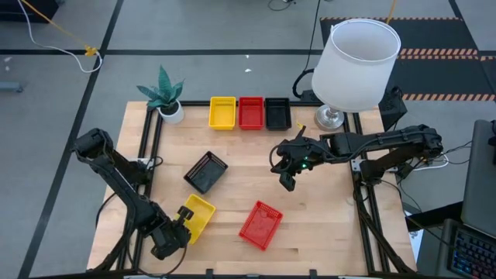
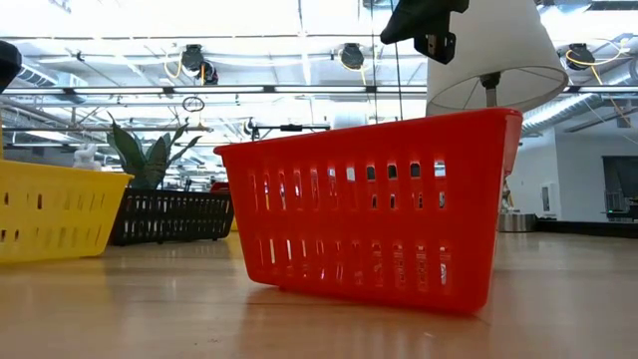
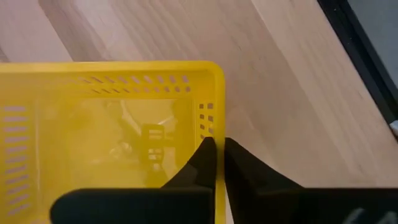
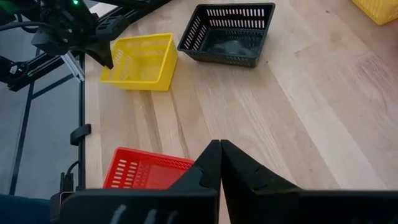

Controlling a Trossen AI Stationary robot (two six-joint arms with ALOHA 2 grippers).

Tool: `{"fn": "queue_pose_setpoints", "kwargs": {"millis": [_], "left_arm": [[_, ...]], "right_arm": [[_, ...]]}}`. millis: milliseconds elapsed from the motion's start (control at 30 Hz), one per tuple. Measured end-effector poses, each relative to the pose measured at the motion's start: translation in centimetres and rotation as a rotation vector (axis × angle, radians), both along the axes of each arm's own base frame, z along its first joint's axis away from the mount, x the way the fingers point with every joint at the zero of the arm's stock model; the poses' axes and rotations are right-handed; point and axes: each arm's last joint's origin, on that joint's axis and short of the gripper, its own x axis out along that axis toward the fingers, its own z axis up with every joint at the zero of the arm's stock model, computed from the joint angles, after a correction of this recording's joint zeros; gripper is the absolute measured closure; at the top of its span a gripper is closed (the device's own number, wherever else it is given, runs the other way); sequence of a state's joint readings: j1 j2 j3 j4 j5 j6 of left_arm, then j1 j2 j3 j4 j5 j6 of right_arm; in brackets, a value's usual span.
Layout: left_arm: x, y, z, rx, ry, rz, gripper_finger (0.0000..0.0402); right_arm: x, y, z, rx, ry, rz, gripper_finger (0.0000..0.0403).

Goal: Stack baskets by color
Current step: Stack the bottom yellow basket on the top yellow basket

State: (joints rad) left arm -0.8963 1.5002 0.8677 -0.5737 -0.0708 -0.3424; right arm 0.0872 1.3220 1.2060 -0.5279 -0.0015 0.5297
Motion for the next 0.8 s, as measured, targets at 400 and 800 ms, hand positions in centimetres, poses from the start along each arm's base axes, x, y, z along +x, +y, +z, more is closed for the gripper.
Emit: {"fn": "queue_pose_setpoints", "kwargs": {"millis": [400, 800], "left_arm": [[0.7, -1.0, 1.9, -0.073, -0.016, 0.023, 0.0393], [2.1, -1.6, 6.9, -0.086, -0.05, 0.076, 0.0394]], "right_arm": [[0.0, 0.0, 0.0, -0.007, 0.0, 0.007, 0.0403], [0.1, 0.1, -1.0, 0.003, -0.001, 0.031, 0.0403]]}}
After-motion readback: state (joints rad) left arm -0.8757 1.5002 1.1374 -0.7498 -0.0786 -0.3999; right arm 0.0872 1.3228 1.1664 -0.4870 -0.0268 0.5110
